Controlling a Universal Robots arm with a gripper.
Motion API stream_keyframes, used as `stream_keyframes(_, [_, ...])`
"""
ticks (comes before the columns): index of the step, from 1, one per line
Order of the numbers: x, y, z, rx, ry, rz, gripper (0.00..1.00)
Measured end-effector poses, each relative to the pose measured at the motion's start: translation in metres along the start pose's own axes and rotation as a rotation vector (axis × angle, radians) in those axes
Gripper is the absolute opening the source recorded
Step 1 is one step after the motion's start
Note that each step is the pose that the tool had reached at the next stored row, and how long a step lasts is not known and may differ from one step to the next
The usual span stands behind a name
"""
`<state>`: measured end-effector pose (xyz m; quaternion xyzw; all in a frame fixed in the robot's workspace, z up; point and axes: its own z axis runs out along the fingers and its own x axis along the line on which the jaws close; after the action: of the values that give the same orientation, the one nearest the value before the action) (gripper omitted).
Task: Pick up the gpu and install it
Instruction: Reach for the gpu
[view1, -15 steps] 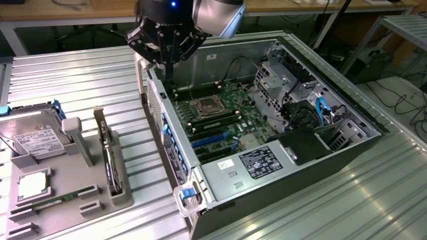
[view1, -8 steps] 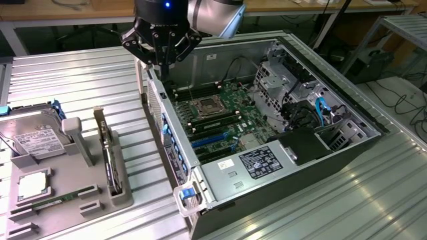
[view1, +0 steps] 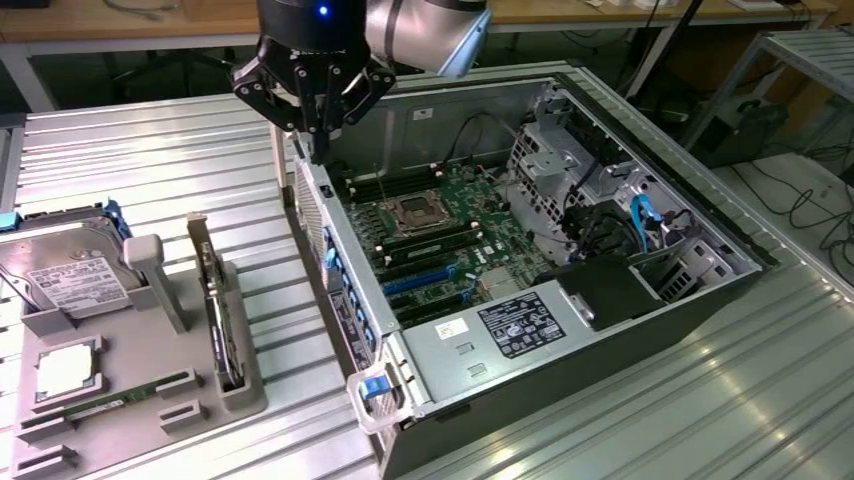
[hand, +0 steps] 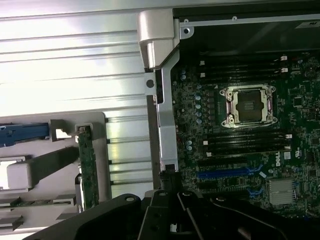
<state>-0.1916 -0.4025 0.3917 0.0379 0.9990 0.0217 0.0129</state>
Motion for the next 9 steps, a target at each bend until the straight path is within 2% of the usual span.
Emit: stream_keyframes(9, [0.0070, -0.0013, 0.0000, 0.0002, 0.0013, 0.000, 0.11])
